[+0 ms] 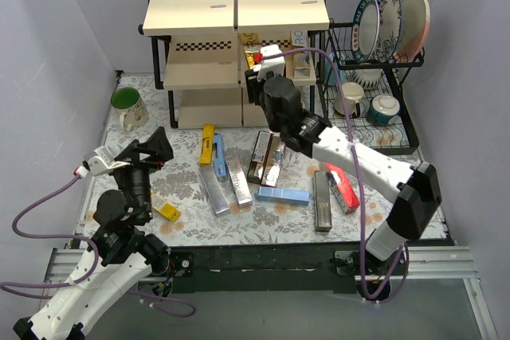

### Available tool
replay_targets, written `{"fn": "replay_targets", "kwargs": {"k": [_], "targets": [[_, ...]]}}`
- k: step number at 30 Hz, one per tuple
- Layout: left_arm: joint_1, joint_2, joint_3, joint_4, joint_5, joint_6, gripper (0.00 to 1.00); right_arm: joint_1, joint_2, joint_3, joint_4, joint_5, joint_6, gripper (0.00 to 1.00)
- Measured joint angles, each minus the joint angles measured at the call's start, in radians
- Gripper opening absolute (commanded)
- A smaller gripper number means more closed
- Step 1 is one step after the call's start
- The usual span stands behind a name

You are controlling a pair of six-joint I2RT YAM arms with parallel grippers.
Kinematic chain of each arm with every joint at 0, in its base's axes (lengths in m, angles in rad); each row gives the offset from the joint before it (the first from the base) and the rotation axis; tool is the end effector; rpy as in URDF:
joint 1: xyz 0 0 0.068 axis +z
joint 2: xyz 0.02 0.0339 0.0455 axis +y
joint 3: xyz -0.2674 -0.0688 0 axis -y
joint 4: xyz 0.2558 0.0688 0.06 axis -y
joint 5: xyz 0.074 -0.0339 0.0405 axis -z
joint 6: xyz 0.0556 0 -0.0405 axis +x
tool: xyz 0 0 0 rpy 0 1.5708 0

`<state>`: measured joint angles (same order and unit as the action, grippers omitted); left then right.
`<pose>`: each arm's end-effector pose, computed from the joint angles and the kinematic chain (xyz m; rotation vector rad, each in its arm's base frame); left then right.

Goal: Place and organize the toothpastes onto the shelf
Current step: Place the toothpaste on the shelf.

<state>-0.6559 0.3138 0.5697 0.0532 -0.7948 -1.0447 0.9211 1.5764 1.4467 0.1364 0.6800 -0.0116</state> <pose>0.1078 -0.0329 0.3532 -0.9306 1.0697 -0.9243 0.2699 0.2975 0.4081 -0.1944 1.5564 0.1838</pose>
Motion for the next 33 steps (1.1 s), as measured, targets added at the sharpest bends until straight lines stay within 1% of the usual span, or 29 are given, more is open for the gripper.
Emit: {"fn": "replay_targets", "kwargs": {"k": [3, 5, 13, 21, 25, 28, 30, 31, 33], "targets": [[0.000, -0.004, -0.027, -0.041, -0.024, 0.024, 0.98, -0.055, 0.100, 0.089, -0.016, 0.027, -0.001, 0.20], [0.000, 0.000, -0.031, -0.057, -0.033, 0.038, 0.98, -0.079, 0.144, 0.109, -0.016, 0.035, -0.001, 0.20], [0.001, 0.060, -0.033, -0.090, -0.040, 0.070, 0.98, -0.151, 0.259, 0.119, 0.010, 0.027, -0.001, 0.24], [0.011, 0.069, -0.033, -0.106, -0.031, 0.073, 0.98, -0.182, 0.282, 0.119, 0.089, 0.051, -0.024, 0.34], [0.013, 0.070, -0.033, -0.106, -0.029, 0.073, 0.98, -0.193, 0.292, 0.119, 0.114, 0.072, -0.032, 0.36], [0.013, 0.074, -0.033, -0.106, -0.029, 0.077, 0.98, -0.199, 0.304, 0.119, 0.127, 0.081, -0.047, 0.39], [0.013, 0.077, -0.033, -0.106, -0.029, 0.079, 0.98, -0.202, 0.310, 0.119, 0.135, 0.084, -0.053, 0.42], [0.013, 0.079, -0.033, -0.107, -0.029, 0.080, 0.98, -0.203, 0.311, 0.119, 0.138, 0.084, -0.056, 0.47], [0.013, 0.080, -0.033, -0.106, -0.029, 0.080, 0.98, -0.204, 0.312, 0.119, 0.147, 0.085, -0.071, 0.51]]}}
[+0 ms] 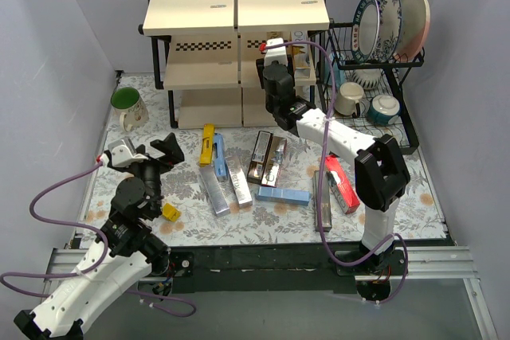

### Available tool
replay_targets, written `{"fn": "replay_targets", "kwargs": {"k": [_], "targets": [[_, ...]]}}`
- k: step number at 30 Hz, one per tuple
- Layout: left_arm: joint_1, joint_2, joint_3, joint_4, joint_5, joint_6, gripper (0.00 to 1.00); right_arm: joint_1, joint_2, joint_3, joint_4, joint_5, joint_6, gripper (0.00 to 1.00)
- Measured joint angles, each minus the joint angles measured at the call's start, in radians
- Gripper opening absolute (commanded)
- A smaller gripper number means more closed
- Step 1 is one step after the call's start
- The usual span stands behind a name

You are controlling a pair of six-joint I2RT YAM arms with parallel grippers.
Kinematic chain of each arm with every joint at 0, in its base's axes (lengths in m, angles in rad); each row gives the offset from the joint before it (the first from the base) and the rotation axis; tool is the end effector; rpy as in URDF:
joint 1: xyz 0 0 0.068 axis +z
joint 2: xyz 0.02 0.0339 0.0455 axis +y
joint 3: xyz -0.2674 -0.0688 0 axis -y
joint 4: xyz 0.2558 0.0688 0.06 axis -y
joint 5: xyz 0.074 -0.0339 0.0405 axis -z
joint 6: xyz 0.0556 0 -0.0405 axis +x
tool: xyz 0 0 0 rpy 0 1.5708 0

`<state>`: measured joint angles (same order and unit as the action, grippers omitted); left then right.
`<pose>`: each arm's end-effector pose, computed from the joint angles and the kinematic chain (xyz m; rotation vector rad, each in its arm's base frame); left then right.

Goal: Place and organize the toothpastes onto the shelf
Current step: Place the toothpaste on the shelf.

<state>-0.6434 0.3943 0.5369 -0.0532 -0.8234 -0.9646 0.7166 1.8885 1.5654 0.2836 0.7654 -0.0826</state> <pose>0.1278 -0.0448 0.3220 -0.8821 1.2726 -0.6771 0.3866 0.2857 0.3387 -0.0486 1.5999 -0.1237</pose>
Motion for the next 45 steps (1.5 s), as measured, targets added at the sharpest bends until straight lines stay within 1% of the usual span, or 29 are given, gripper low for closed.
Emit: {"fn": "replay_targets", "kwargs": {"k": [2, 7, 8, 9, 11, 13, 20, 23, 31, 45], "targets": [[0.000, 0.002, 0.000, 0.000, 0.000, 0.000, 0.98, -0.001, 0.003, 0.000, 0.005, 0.003, -0.011, 0.56], [0.000, 0.011, 0.000, 0.000, 0.000, 0.000, 0.98, -0.002, 0.004, 0.000, 0.011, 0.013, -0.035, 0.59], [0.000, 0.013, 0.000, 0.000, 0.000, 0.000, 0.98, -0.002, 0.005, 0.000, 0.011, 0.014, -0.038, 0.60], [0.000, 0.015, 0.000, 0.000, 0.001, 0.001, 0.98, -0.002, 0.005, 0.000, 0.011, 0.014, -0.042, 0.64], [0.000, 0.018, 0.000, -0.001, 0.001, 0.001, 0.98, -0.003, 0.005, 0.000, 0.012, 0.016, -0.050, 0.66], [0.000, 0.018, 0.000, -0.001, 0.001, 0.002, 0.98, -0.003, 0.005, 0.000, 0.019, 0.018, -0.053, 0.65], [0.000, 0.019, 0.000, -0.003, 0.001, 0.006, 0.98, -0.003, 0.005, 0.000, 0.043, 0.022, -0.057, 0.51], [0.000, 0.021, 0.000, -0.006, 0.001, 0.008, 0.98, -0.004, 0.005, 0.000, 0.044, 0.021, -0.060, 0.48], [0.000, 0.024, 0.000, -0.007, 0.002, 0.008, 0.98, -0.019, 0.005, -0.013, 0.074, 0.006, -0.087, 0.48], [0.000, 0.032, 0.000, -0.007, 0.007, 0.013, 0.98, -0.032, 0.005, -0.077, 0.219, -0.037, -0.172, 0.49]]}}
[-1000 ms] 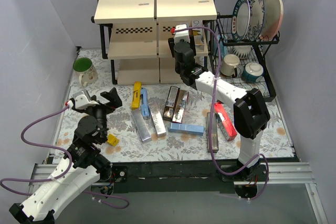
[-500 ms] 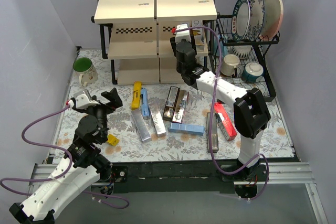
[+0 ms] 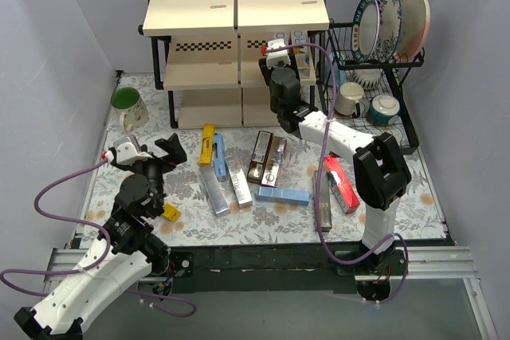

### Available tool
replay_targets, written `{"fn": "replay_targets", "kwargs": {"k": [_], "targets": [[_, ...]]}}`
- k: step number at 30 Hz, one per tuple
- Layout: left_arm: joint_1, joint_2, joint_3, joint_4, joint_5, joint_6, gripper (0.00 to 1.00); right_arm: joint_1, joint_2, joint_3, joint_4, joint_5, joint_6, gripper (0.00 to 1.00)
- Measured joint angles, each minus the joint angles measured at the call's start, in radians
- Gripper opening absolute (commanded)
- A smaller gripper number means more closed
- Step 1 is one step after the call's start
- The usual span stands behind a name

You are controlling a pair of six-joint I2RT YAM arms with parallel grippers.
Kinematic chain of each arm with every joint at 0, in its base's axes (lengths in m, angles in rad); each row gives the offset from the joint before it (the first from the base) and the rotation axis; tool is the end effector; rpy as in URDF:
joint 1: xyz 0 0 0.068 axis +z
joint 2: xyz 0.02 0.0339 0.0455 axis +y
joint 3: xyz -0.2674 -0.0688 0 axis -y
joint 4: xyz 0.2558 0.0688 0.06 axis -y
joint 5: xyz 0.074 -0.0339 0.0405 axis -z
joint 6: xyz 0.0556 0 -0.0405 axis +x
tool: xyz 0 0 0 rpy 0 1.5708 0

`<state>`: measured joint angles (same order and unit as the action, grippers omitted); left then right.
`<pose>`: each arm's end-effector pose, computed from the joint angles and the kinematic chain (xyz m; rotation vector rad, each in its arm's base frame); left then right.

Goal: Place and organize the toothpastes onto the shelf
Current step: Place the toothpaste on the shelf.

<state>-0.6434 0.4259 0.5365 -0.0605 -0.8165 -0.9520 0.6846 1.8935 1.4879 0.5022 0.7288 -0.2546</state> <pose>0.1331 -0.0492 0.3175 -0.8631 1.3141 -0.6447 0.3941 0.2739 0.3324 -0.1078 1.4979 -0.1905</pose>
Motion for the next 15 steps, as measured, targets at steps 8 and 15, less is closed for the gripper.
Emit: {"fn": "replay_targets", "kwargs": {"k": [8, 15], "targets": [[0.000, 0.004, 0.000, 0.000, 0.005, 0.003, 0.98, -0.007, -0.016, -0.044, 0.053, -0.008, -0.009, 0.57], [0.000, 0.008, 0.000, 0.000, 0.013, 0.002, 0.98, -0.001, -0.126, -0.132, 0.026, -0.049, -0.003, 0.64]]}}
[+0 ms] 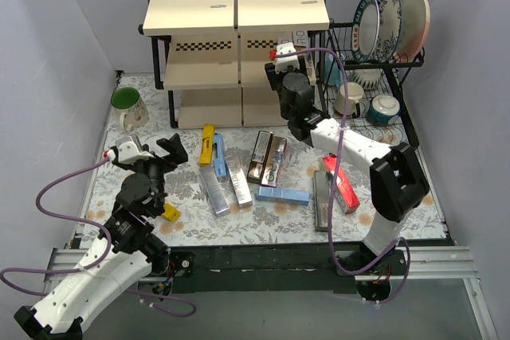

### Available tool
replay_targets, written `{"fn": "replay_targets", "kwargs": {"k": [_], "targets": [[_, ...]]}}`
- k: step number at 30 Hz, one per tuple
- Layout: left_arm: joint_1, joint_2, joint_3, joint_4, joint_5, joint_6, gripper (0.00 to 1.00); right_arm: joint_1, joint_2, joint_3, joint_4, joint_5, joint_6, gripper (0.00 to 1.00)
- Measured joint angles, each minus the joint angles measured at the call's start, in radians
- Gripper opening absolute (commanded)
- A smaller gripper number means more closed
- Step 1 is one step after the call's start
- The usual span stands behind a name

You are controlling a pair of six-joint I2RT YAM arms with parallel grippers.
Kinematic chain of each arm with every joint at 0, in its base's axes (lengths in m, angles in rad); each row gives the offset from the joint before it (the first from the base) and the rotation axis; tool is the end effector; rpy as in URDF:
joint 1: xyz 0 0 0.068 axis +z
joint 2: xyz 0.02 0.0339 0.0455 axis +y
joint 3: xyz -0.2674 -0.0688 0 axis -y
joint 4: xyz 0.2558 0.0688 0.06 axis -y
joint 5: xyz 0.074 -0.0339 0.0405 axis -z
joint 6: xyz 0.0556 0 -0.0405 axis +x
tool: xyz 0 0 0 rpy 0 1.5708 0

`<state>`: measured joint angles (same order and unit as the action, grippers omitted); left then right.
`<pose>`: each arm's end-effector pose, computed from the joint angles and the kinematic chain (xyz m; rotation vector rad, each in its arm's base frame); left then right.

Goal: Place and organize the toothpastes onto the shelf
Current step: Place the toothpaste on the shelf.

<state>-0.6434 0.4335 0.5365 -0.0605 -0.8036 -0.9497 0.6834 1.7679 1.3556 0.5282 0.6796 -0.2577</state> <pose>0.1345 -0.0508 0.3166 -0.8519 1.3277 -0.6474 0.3689 0.2553 0.3417 -0.1371 1.4761 -0.1492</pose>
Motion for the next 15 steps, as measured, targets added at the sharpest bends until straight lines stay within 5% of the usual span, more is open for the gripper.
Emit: {"fn": "replay_targets", "kwargs": {"k": [15], "targets": [[0.000, 0.032, 0.000, 0.000, 0.022, -0.005, 0.98, 0.013, -0.190, -0.100, -0.022, -0.074, 0.030, 0.59]]}}
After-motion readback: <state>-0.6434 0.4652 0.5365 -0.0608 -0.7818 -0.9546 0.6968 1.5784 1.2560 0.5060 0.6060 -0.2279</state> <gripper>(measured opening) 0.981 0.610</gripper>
